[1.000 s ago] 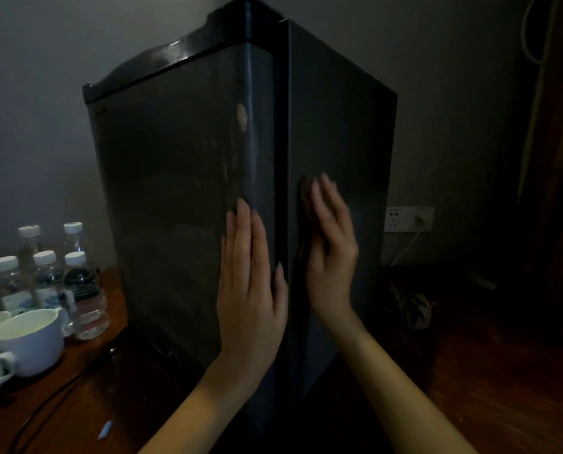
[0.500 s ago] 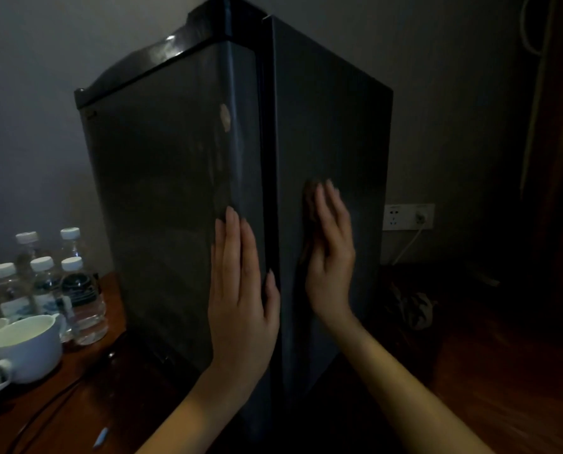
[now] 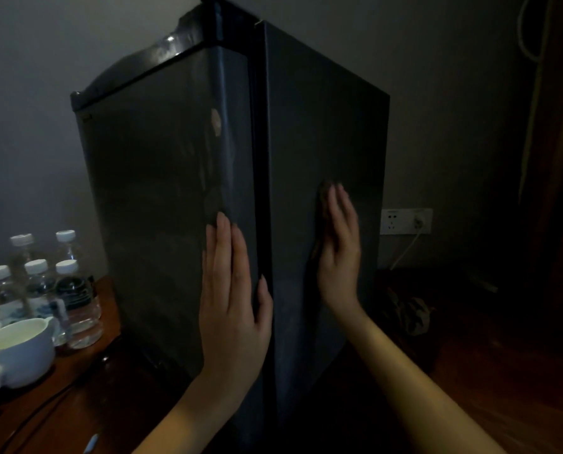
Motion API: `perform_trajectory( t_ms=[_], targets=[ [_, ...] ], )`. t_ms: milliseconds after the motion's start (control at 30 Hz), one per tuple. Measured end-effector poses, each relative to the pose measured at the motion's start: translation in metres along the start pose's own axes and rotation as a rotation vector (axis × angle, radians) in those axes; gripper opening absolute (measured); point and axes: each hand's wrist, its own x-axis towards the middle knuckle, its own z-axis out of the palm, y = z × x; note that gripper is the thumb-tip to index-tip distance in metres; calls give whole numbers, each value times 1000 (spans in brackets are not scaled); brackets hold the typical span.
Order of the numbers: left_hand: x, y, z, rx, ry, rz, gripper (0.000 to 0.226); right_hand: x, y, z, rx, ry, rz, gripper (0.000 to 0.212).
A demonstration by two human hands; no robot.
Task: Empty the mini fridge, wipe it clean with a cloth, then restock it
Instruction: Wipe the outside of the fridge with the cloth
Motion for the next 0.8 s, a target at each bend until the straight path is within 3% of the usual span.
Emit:
perform_trajectory(
  t_ms=[67, 133, 267, 400, 500, 600, 700, 800],
  targets=[
    [0, 0, 0, -2, 6, -4, 69, -17, 15, -5, -7, 71, 170, 64],
    [0, 0, -1, -8, 3, -6, 69, -49, 12, -7, -35, 38, 234, 65],
    [0, 1, -2, -10, -7, -8, 72, -63, -21, -7, 2, -200, 15, 62],
    [1, 1, -2, -13, -15, -13, 71, -2, 1, -10, -31, -156, -87, 64],
    [0, 2, -2, -13, -5, -23, 71, 6, 37, -20, -39, -17, 115, 60],
    [0, 1, -2, -3, -4, -14, 72, -31, 35, -19, -67, 13, 257, 59],
    [0, 0, -2, -9, -3, -1, 70, -58, 3, -8, -61, -77, 136, 65],
    [0, 0, -1, -13, -1, 5, 68, -17, 0, -7, -50, -113, -20, 66]
  ],
)
